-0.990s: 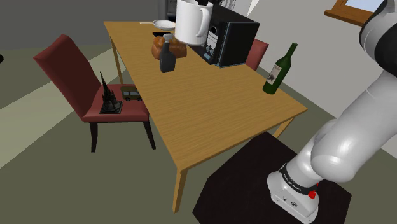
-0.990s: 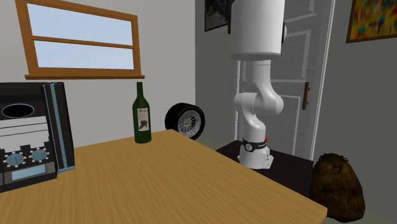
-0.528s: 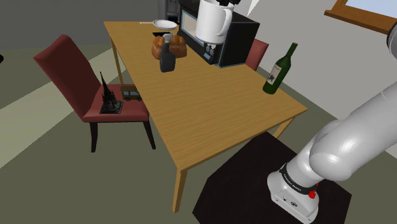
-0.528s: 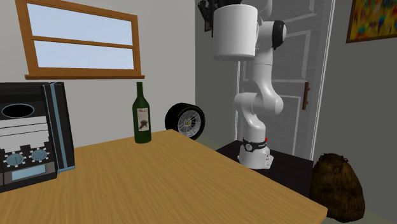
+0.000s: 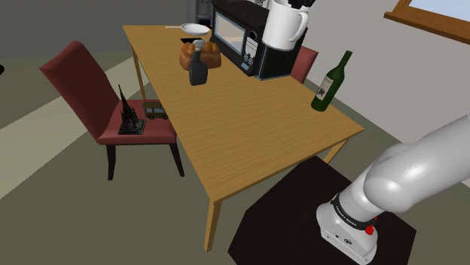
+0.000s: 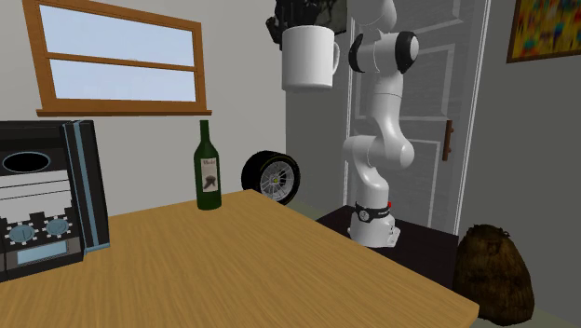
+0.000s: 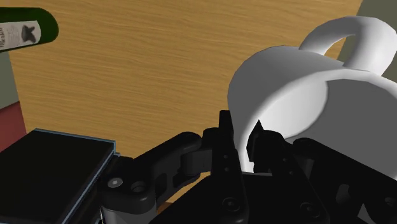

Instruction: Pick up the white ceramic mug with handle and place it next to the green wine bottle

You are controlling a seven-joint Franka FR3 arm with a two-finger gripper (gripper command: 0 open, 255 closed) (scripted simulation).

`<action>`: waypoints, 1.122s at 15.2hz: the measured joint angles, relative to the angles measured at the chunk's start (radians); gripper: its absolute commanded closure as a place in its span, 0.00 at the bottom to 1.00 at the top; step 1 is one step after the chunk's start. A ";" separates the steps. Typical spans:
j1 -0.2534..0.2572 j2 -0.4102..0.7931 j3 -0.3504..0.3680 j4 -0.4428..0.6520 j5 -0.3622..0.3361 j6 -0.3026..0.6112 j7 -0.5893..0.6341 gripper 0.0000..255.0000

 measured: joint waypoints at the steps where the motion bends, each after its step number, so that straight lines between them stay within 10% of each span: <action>1: -0.009 -0.018 -0.016 -0.022 -0.002 0.004 -0.025 1.00; 17: -0.136 -0.083 -0.294 -0.069 -0.068 -0.016 -0.436 1.00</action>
